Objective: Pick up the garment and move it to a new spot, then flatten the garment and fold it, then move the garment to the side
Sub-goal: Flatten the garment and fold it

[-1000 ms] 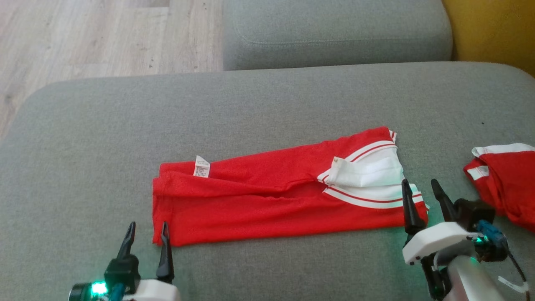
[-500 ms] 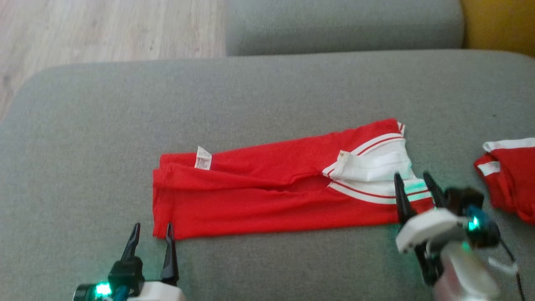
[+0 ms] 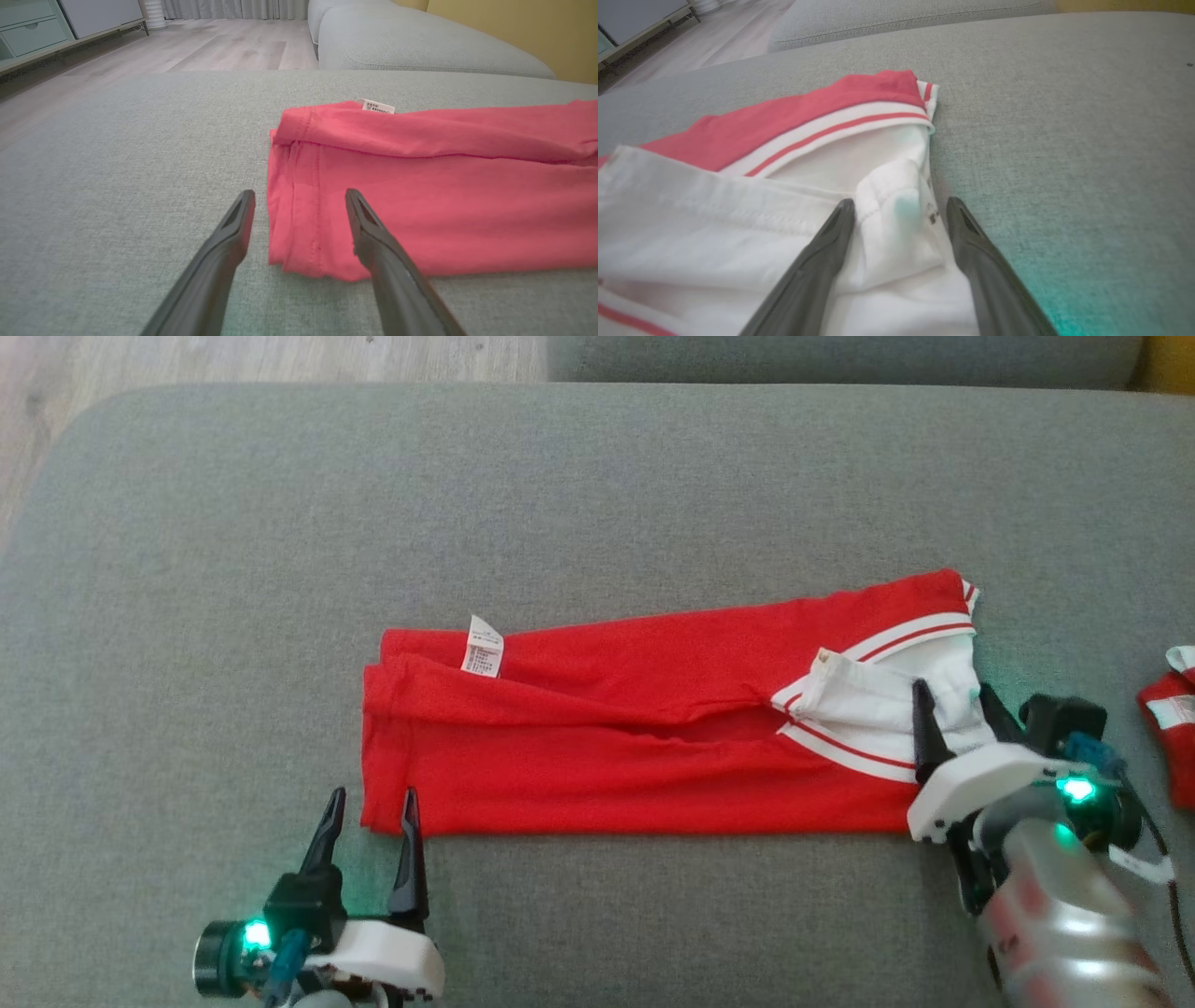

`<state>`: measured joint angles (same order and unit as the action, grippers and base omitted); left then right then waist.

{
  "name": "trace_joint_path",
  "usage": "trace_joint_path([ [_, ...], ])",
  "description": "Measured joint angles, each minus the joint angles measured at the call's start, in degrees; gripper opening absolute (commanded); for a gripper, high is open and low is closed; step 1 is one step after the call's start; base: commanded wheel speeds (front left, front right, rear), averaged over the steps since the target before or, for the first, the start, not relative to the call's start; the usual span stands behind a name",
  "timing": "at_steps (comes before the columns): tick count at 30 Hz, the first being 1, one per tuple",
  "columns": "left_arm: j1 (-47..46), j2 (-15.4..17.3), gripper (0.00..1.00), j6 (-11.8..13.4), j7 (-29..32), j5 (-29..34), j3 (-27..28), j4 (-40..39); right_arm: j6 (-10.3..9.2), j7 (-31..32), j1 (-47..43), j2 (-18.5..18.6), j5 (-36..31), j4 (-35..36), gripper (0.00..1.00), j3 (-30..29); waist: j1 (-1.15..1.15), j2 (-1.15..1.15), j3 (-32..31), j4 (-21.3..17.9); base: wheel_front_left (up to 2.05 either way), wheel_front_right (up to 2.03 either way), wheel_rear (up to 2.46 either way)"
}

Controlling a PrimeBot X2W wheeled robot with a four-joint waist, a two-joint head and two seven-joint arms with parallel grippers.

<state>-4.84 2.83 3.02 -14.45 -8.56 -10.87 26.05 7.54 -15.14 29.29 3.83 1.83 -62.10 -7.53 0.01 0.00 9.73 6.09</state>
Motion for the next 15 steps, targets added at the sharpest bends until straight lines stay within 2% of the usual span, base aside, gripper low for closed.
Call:
trace_joint_path([
  [2,-0.1,0.0,1.0,0.0,0.0,0.0,-0.1,0.1,0.0,0.0,1.6,0.0,0.3,-1.8,1.0,-0.3,0.0,0.0,0.2,0.0,0.0,0.0,0.0],
  [3,-0.1,0.0,1.0,0.0,0.0,0.0,0.0,0.2,0.0,0.0,2.1,0.0,0.7,-2.6,0.6,-0.2,0.0,0.0,0.3,-0.1,0.0,0.0,0.0],
  [4,-0.1,0.0,1.0,0.0,0.0,0.0,0.0,0.4,0.0,0.0,2.4,0.0,1.2,-3.0,0.0,-0.2,0.0,0.0,0.3,-0.3,0.0,0.0,0.0],
  [10,-0.1,0.0,1.0,0.0,0.0,0.0,-0.1,1.2,0.01,0.0,2.5,0.2,3.3,-3.6,0.0,-0.5,0.0,0.0,-0.8,-1.6,0.0,0.0,0.0],
  [15,-0.1,0.0,1.0,0.0,0.0,0.0,-0.1,1.3,0.0,0.5,-1.6,2.5,3.8,4.0,0.0,-1.9,0.0,0.0,-2.1,-2.7,0.0,0.0,0.0],
])
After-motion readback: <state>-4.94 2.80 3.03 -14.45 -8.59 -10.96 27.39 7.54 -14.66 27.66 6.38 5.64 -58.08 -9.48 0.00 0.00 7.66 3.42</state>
